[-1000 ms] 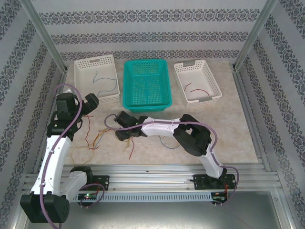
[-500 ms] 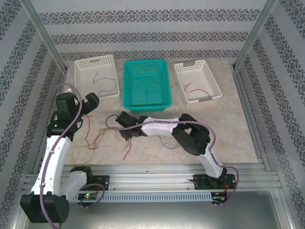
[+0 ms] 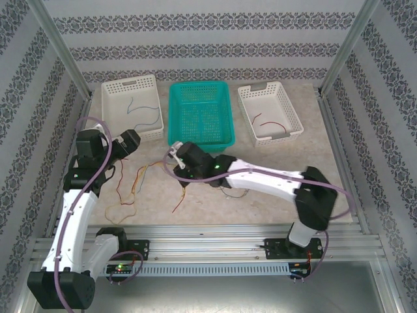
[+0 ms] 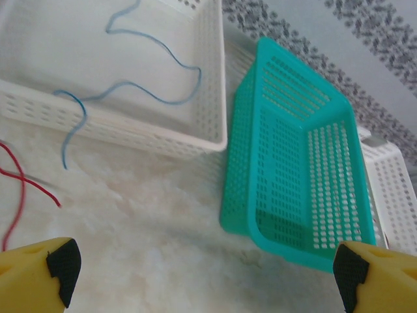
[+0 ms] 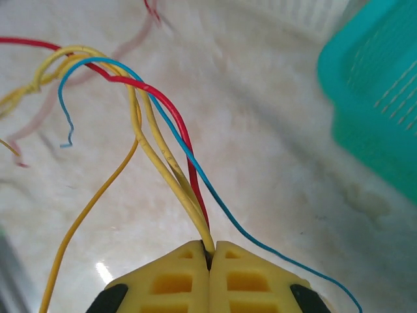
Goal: Untangle the cables
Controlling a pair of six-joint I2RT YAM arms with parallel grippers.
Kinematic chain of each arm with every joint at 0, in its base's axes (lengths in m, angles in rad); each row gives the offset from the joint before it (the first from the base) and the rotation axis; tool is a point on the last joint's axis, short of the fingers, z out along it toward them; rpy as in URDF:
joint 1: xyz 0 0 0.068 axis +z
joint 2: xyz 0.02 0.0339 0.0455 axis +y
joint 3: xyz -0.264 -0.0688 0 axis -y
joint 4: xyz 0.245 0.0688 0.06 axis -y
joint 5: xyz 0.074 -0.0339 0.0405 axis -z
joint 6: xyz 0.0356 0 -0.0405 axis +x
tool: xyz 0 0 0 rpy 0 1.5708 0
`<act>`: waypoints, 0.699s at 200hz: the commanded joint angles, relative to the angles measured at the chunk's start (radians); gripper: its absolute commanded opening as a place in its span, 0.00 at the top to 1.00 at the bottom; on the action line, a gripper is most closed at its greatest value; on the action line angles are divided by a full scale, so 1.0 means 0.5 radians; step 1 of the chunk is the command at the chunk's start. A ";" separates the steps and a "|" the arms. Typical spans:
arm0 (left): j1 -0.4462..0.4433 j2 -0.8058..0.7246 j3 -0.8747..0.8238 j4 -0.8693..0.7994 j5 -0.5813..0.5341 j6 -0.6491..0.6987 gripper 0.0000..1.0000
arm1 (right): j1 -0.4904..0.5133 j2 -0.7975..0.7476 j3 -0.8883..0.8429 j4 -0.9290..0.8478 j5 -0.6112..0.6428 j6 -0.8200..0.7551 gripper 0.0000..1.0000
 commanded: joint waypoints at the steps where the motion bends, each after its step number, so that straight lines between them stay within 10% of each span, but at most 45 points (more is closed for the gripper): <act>1: -0.048 -0.012 -0.077 -0.039 0.251 -0.063 0.00 | -0.048 -0.206 -0.068 -0.001 -0.062 -0.151 1.00; 140: -0.497 0.127 -0.298 0.611 0.899 -0.365 0.01 | -0.351 -0.730 -0.257 -0.273 0.197 -0.218 1.00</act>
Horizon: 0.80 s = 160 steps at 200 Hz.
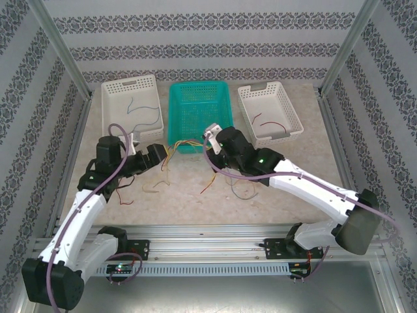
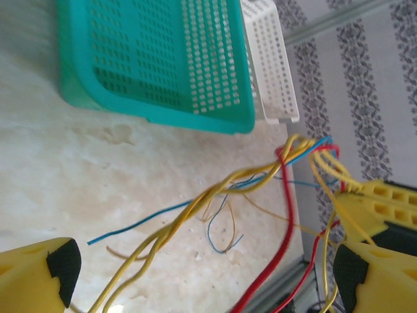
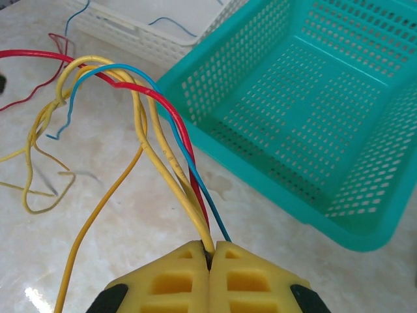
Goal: Untangle the cables
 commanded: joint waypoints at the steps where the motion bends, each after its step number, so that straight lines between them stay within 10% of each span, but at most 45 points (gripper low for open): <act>1: -0.110 0.071 -0.016 0.290 0.091 -0.083 0.01 | -0.015 -0.102 -0.042 0.010 0.029 0.014 1.00; 38: -0.246 0.189 -0.004 0.374 0.063 -0.035 0.09 | -0.021 -0.120 -0.092 0.047 -0.071 0.021 1.00; 106: -0.255 0.200 0.031 0.366 0.034 0.031 0.63 | -0.021 -0.137 -0.204 0.099 -0.203 0.001 1.00; 160: -0.255 0.205 -0.010 0.436 0.071 0.009 0.84 | -0.023 -0.111 -0.218 0.118 -0.188 0.013 1.00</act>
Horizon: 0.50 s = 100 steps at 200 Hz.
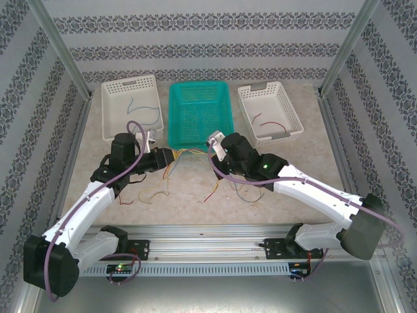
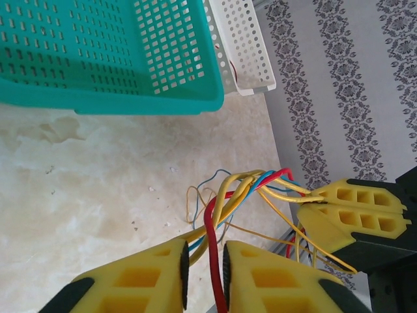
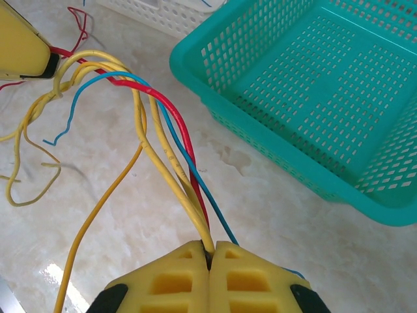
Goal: Untangle the cables
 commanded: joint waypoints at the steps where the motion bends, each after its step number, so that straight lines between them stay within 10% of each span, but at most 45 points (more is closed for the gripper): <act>1: -0.018 -0.010 -0.002 0.111 0.040 0.007 0.85 | -0.012 -0.016 -0.024 0.077 -0.028 0.008 1.00; 48: -0.020 -0.037 -0.023 0.130 0.055 0.001 1.00 | -0.013 0.004 -0.018 0.073 0.012 0.041 1.00; 100: -0.021 -0.069 -0.124 0.303 -0.034 -0.232 1.00 | -0.123 -0.225 -0.158 0.259 -0.330 0.220 0.47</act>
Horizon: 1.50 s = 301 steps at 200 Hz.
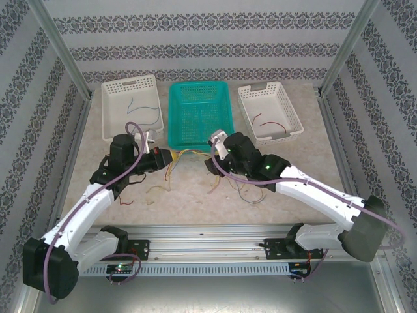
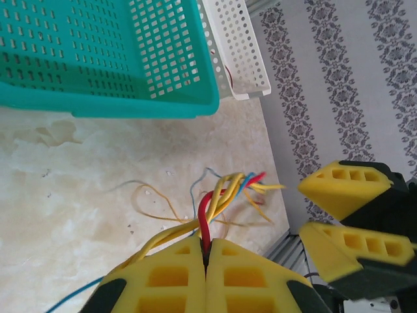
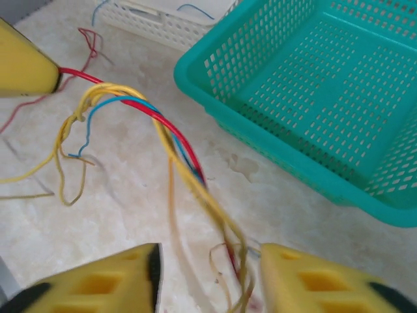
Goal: Untangle the cables
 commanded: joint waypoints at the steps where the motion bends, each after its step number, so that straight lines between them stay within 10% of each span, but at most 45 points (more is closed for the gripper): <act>1: -0.021 -0.026 -0.076 0.240 -0.024 -0.181 1.00 | -0.065 -0.148 -0.078 0.162 -0.239 0.118 0.46; 84: -0.250 -0.010 -0.054 0.650 -0.174 -0.507 1.00 | -0.064 0.052 -0.304 0.982 -0.900 0.840 0.42; 218: -0.471 -0.116 -0.158 0.964 -0.294 -0.872 1.00 | 0.118 0.101 -0.356 1.082 0.190 0.896 0.66; 301: -0.481 -0.243 -0.051 0.686 -0.346 -0.772 1.00 | 0.084 -0.135 -0.525 1.073 0.309 0.832 1.00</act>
